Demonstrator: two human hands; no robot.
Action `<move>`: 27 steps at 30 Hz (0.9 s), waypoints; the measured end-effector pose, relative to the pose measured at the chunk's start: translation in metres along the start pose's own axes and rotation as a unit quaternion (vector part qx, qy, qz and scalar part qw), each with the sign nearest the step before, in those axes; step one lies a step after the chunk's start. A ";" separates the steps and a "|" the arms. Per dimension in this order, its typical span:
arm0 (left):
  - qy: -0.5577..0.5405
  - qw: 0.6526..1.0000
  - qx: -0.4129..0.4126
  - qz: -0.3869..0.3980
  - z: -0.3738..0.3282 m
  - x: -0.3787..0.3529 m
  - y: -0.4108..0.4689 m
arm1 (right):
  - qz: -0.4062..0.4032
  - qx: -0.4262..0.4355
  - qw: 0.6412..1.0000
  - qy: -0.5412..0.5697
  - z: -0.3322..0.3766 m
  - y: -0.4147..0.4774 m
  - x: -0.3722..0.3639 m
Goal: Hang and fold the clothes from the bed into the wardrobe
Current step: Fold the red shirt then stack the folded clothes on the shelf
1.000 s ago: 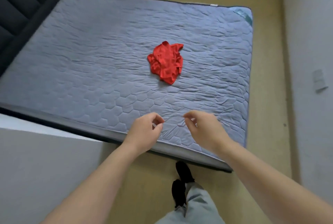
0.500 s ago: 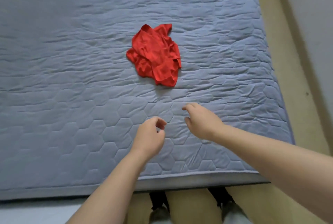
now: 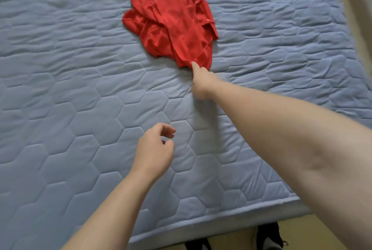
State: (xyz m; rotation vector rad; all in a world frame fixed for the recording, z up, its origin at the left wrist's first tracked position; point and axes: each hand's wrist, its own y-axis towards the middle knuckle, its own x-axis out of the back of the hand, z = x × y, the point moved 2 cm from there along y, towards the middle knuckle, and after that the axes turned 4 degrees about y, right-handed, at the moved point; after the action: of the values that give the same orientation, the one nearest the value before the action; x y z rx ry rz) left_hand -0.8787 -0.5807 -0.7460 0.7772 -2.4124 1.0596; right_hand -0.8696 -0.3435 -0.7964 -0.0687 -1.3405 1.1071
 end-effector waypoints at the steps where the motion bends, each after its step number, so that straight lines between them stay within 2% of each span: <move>1: -0.005 1.000 0.003 0.006 0.000 -0.003 0.000 | 0.011 -0.002 1.000 -0.006 -0.003 -0.002 -0.003; 6: -0.022 1.000 -0.010 0.006 -0.002 -0.010 -0.002 | -0.009 0.009 1.000 0.013 0.002 0.008 0.011; 8: -0.027 1.000 -0.005 0.008 0.004 -0.012 -0.001 | 0.004 -0.003 1.000 -0.022 0.011 0.010 0.012; 11: -0.020 1.000 0.007 0.002 0.012 -0.012 -0.003 | -0.066 0.000 0.996 -0.057 0.011 -0.011 0.002; 14: -0.051 0.998 0.025 -0.015 0.010 -0.010 -0.008 | -0.096 0.095 0.989 -0.053 0.010 -0.062 -0.017; 18: -0.164 0.982 0.054 -0.077 -0.014 -0.007 -0.007 | -0.065 0.271 0.955 -0.097 -0.001 -0.157 -0.042; 21: -0.156 0.974 0.134 -0.094 -0.022 -0.017 -0.004 | -0.062 0.346 0.929 -0.117 -0.014 -0.225 -0.052; 22: -0.163 0.967 0.171 -0.090 -0.024 -0.023 -0.007 | -0.050 0.362 0.923 -0.123 -0.018 -0.244 -0.055; 24: -0.248 0.938 0.232 -0.078 -0.027 -0.038 -0.016 | -0.017 0.369 0.922 -0.114 -0.026 -0.274 -0.060; 27: -0.338 0.901 0.263 -0.073 -0.026 -0.051 -0.030 | 0.055 0.341 0.936 -0.065 -0.044 -0.303 -0.063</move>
State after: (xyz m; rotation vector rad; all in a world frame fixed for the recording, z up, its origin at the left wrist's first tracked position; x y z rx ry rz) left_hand -0.8174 -0.5609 -0.7414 1.7269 -2.5336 1.6100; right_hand -0.6452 -0.5215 -0.6702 0.4515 -1.0081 1.6411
